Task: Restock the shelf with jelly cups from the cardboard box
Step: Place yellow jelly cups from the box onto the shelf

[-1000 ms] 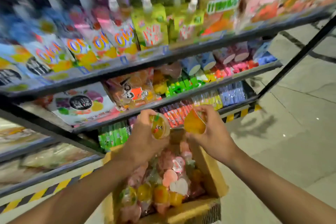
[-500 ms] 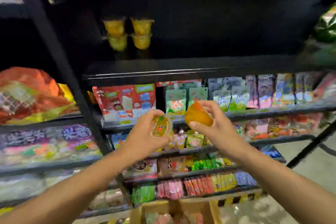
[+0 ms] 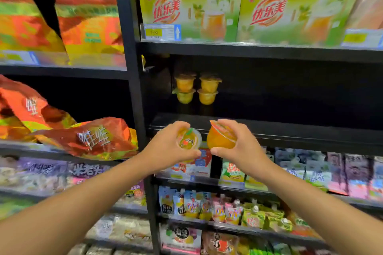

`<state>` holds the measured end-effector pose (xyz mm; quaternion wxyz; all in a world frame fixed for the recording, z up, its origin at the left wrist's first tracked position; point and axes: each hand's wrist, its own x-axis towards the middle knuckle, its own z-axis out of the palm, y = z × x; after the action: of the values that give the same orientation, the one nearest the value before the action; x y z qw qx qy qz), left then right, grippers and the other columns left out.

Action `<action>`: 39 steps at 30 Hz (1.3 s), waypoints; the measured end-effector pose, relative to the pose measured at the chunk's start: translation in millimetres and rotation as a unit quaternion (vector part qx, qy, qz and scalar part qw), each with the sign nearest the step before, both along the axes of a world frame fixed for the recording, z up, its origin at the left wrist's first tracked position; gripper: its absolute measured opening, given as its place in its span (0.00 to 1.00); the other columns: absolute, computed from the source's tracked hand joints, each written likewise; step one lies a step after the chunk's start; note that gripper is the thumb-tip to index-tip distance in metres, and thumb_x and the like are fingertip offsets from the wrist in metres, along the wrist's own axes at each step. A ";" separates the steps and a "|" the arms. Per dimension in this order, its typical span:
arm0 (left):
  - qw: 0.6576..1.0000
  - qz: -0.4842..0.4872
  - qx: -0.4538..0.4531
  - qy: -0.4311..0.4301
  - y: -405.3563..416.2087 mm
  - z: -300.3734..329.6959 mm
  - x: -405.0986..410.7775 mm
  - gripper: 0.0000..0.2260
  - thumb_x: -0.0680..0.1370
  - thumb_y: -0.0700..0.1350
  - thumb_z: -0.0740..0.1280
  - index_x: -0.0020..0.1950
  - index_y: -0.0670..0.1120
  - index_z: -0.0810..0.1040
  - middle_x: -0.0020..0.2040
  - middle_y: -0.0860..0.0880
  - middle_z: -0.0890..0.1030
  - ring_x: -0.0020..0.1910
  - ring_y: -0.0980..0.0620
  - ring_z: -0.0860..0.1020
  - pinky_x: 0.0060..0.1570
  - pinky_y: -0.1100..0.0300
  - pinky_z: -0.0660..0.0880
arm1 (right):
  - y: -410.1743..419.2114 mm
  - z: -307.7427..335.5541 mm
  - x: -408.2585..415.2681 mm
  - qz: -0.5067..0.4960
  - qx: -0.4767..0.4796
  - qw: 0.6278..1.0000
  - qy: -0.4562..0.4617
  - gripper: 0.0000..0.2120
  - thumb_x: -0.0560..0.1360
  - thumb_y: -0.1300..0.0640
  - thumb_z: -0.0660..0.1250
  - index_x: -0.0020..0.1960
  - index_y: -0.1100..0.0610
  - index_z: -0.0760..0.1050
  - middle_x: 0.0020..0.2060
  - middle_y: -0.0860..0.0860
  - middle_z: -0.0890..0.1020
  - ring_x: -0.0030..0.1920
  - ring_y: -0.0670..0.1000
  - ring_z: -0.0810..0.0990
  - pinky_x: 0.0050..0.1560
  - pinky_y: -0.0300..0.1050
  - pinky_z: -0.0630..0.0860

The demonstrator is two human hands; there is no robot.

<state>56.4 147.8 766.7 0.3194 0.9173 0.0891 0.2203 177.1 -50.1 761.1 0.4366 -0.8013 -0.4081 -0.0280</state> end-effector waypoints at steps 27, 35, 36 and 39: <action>0.995 0.067 0.018 0.072 85.6 41.5 123.4 0.45 0.53 0.71 0.70 0.64 0.48 0.74 0.58 0.49 0.78 0.55 0.48 0.78 0.55 0.48 0.79 | 120.4 69.4 101.6 -0.080 0.036 0.995 -0.038 0.40 0.69 0.48 0.79 0.75 0.45 0.64 0.65 0.50 0.69 0.64 0.51 0.71 0.61 0.47 0.74; 0.996 0.067 -0.030 0.049 82.0 32.8 129.6 0.46 0.57 0.70 0.74 0.68 0.47 0.69 0.63 0.48 0.73 0.59 0.47 0.75 0.58 0.48 0.78 | 128.2 67.2 102.9 -0.034 0.050 0.998 -0.015 0.40 0.71 0.53 0.78 0.77 0.49 0.60 0.62 0.43 0.67 0.62 0.44 0.67 0.59 0.41 0.70; 0.996 0.065 -0.038 0.046 79.4 34.2 126.4 0.44 0.61 0.66 0.77 0.69 0.46 0.67 0.64 0.47 0.69 0.61 0.47 0.74 0.59 0.50 0.77 | 130.0 68.3 103.0 -0.025 0.043 0.999 -0.017 0.41 0.71 0.54 0.78 0.77 0.49 0.60 0.62 0.42 0.67 0.62 0.44 0.68 0.59 0.41 0.70; 0.997 0.052 -0.060 0.022 80.0 28.3 118.5 0.40 0.67 0.56 0.80 0.71 0.49 0.63 0.65 0.48 0.62 0.63 0.48 0.70 0.63 0.52 0.74 | 138.6 69.7 102.6 0.005 0.018 0.999 -0.031 0.41 0.70 0.54 0.79 0.77 0.49 0.61 0.64 0.45 0.70 0.63 0.45 0.71 0.56 0.37 0.72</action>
<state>174.9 227.8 795.0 0.3597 0.8954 0.1568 0.2102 279.7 88.5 830.9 0.4387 -0.7897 -0.4250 -0.0576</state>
